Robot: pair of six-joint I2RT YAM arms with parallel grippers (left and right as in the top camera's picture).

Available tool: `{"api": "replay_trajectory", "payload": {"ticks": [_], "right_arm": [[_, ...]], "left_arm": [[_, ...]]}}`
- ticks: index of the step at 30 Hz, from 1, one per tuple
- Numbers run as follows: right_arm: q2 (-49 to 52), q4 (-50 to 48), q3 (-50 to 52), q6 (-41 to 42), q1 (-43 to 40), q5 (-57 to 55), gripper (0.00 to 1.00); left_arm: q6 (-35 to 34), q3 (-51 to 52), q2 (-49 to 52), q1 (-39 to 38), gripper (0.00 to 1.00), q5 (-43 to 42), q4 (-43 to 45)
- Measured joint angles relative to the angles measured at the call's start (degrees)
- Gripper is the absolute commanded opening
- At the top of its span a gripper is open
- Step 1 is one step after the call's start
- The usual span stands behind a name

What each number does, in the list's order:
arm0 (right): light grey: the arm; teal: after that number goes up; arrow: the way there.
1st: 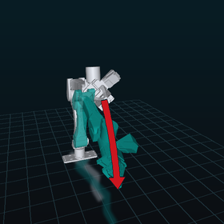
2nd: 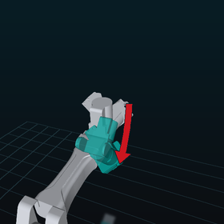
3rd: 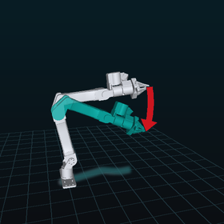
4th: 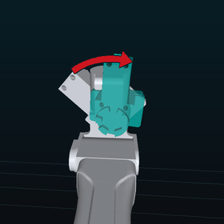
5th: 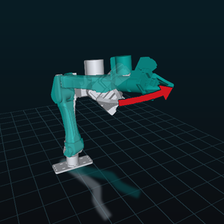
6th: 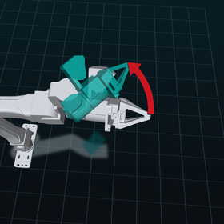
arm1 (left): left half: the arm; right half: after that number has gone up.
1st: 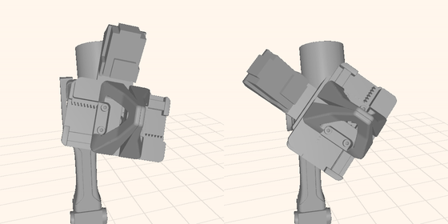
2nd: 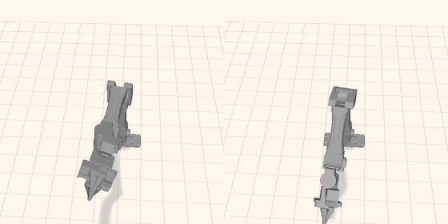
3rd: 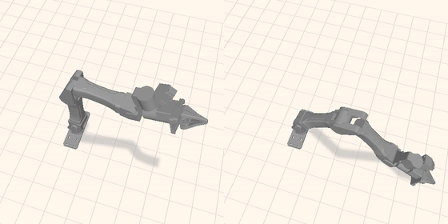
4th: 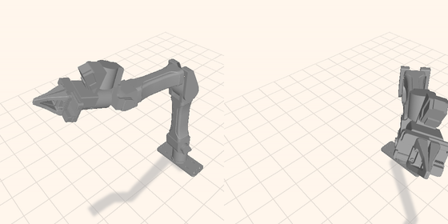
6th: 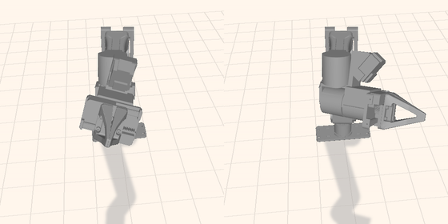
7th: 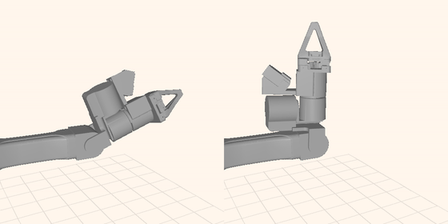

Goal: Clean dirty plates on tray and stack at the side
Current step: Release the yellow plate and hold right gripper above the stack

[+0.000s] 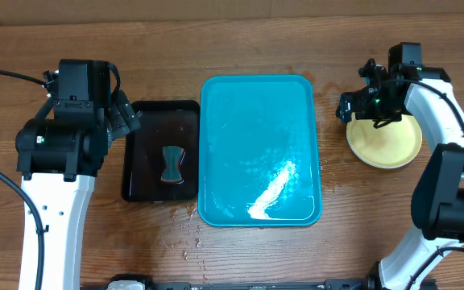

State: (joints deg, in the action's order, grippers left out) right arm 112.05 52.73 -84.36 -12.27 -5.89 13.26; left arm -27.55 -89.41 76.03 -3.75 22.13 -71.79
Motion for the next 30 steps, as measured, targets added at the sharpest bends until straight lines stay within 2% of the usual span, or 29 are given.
{"api": "replay_trajectory", "payload": {"ticks": [30], "right_arm": [[0.0, 0.0, 0.0, -0.87, 0.31, 0.02, 1.0]], "left_arm": [[0.0, 0.0, 0.0, 0.0, 1.0, 0.0, 0.0]]}}
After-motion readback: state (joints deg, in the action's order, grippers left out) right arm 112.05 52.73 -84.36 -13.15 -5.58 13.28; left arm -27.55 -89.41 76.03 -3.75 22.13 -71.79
